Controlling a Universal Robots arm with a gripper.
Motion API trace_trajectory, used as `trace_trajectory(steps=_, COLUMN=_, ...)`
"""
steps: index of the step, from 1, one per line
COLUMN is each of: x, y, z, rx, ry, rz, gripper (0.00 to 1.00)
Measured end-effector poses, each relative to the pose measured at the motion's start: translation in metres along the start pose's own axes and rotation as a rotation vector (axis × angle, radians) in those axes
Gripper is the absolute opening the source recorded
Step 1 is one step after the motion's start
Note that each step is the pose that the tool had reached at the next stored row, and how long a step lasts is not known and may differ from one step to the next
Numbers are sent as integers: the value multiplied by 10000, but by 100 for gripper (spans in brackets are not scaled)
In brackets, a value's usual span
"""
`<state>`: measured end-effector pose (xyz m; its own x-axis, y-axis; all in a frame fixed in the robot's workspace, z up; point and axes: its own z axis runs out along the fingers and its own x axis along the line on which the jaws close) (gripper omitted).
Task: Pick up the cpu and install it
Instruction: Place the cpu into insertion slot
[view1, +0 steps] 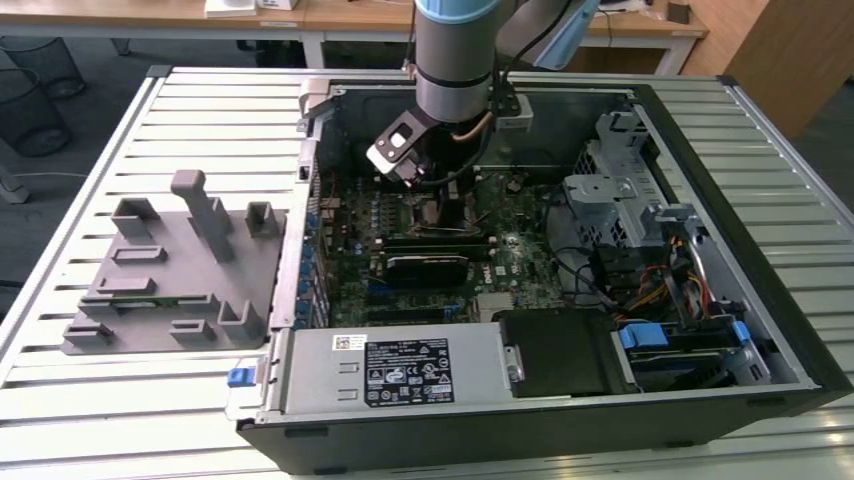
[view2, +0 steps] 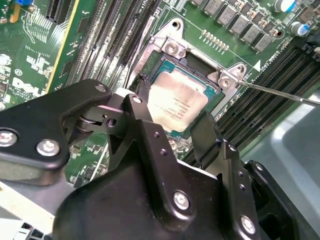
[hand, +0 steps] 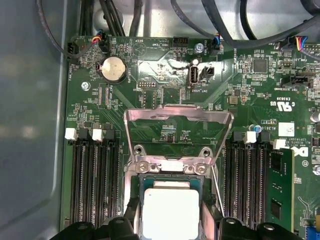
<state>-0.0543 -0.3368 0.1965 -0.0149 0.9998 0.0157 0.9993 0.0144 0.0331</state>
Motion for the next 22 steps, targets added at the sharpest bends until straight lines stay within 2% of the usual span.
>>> trace_trajectory(steps=5, x=1, y=2, z=-71, rx=0, ry=0, rz=0, gripper=59)
trace_trajectory(steps=6, x=2, y=3, z=-82, rx=0, ry=0, rz=0, gripper=53)
trace_trajectory(steps=7, x=2, y=3, z=-90, rx=1, ry=0, rz=-1, gripper=53)
trace_trajectory(steps=10, x=3, y=4, z=-113, rx=0, ry=1, rz=0, gripper=35)
trace_trajectory(steps=11, x=3, y=4, z=-122, rx=-1, ry=1, rz=-1, gripper=35)
trace_trajectory(steps=13, x=3, y=5, z=-140, rx=-1, ry=1, rz=0, gripper=23)
trace_trajectory(steps=14, x=3, y=5, z=-149, rx=0, ry=1, rz=0, gripper=23)
trace_trajectory(steps=16, x=3, y=6, z=-164, rx=-1, ry=1, rz=0, gripper=11)
trace_trajectory(steps=22, x=4, y=7, z=-202, rx=0, ry=0, rz=0, gripper=11)
